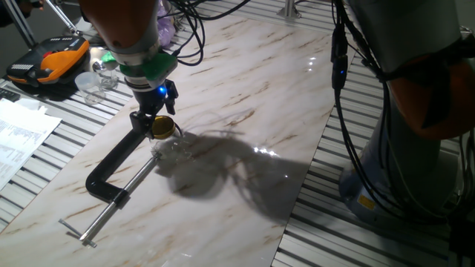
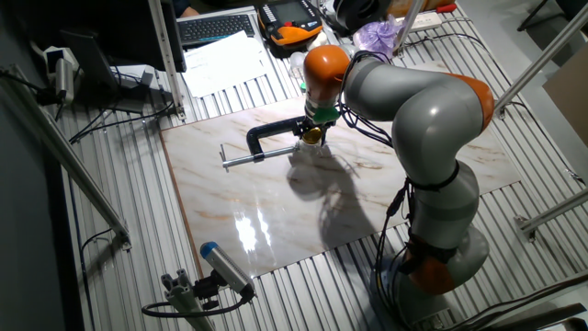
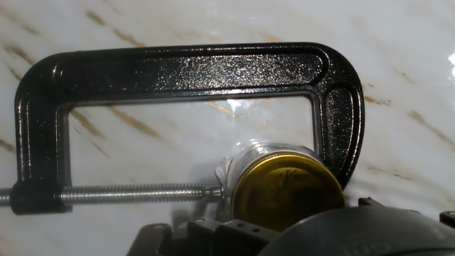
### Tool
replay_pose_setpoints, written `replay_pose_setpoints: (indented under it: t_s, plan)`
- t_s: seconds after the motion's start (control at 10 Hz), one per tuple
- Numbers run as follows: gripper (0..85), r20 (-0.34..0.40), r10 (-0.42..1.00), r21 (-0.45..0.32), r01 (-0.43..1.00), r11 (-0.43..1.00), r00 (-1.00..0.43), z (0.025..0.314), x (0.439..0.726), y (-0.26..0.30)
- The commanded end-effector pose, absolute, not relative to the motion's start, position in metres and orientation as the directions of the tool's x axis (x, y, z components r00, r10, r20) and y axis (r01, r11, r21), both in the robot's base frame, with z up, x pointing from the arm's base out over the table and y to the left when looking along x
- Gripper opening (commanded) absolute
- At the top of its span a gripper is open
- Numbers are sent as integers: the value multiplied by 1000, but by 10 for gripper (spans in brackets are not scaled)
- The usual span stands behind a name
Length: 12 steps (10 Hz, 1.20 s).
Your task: Screw the lid onto the jar
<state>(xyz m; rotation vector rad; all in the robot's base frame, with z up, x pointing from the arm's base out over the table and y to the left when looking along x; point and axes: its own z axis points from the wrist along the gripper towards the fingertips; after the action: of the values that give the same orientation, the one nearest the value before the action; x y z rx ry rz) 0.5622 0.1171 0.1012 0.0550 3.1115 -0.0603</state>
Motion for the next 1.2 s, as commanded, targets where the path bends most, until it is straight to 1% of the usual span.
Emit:
replay_pose_setpoints:
  t_s: [0.0,0.3,0.4,1.1]
  plan:
    - [850,-28,35,-37,36,999,-999,101,562,117]
    - [850,-25,38,-35,39,999,-999,101,562,117]
    - [680,-23,38,-35,39,999,-999,101,562,118]
    - [680,-23,36,-34,37,999,-999,101,562,118]
